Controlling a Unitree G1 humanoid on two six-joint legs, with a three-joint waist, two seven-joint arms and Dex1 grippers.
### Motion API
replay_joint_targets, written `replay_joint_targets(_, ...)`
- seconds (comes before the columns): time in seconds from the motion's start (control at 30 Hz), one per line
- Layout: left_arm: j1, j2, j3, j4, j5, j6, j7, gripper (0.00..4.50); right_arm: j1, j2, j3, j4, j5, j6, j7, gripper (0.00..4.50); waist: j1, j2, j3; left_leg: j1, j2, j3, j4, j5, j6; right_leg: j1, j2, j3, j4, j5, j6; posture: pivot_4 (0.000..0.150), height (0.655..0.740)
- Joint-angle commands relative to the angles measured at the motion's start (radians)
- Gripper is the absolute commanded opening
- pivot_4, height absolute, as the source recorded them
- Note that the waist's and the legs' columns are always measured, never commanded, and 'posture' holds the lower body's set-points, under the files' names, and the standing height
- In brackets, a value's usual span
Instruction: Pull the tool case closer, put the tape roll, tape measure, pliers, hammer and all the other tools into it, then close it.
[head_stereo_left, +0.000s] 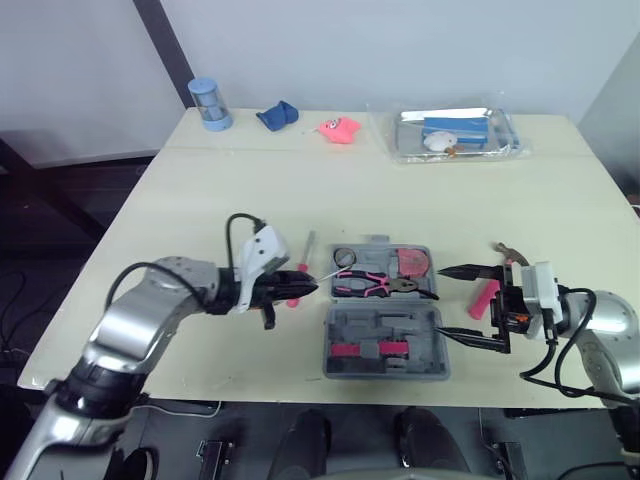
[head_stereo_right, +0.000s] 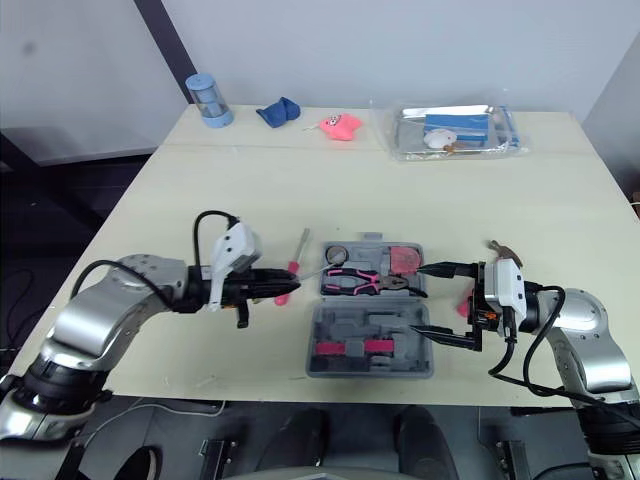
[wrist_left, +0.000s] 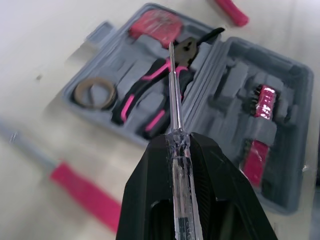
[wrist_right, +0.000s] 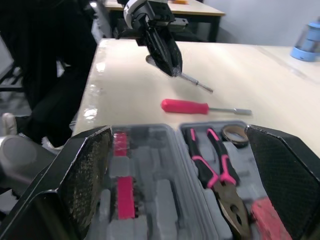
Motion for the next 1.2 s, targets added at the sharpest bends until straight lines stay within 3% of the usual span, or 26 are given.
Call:
replay_joint_targets(0.03, -0.074, -0.021, -0.086, 0.026, 0.036, -0.012, -0.058, 0.05, 0.016, -0.011, -0.037, -0.041, 0.007, -0.022, -0.016, 4.50, 0.000, 0.000, 0.000, 0.000, 0.000, 0.000, 0.000, 0.000, 0.000, 0.000, 0.000, 0.000, 0.000, 0.000, 0.000, 0.150, 0.7400)
replay_joint_targets(0.47, -0.316, -0.118, -0.350, 0.150, 0.188, 0.015, -0.177, 0.05, 0.118, -0.047, -0.108, -0.044, -0.001, -0.044, -0.050, 4.50, 0.003, -0.001, 0.001, -0.001, 0.000, -0.001, 0.001, 0.000, 0.000, 0.000, 0.000, 0.000, 0.000, 0.000, 0.000, 0.150, 0.7400)
replay_joint_targets(1.2, -0.418, -0.275, -0.482, 0.295, 0.345, 0.048, -0.214, 0.05, 0.135, -0.117, -0.128, -0.010, -0.033, -0.015, -0.070, 4.50, 0.002, -0.001, 0.001, -0.001, 0.000, -0.001, 0.002, 0.000, 0.000, 0.000, 0.000, 0.000, 0.001, 0.000, 0.001, 0.150, 0.7400)
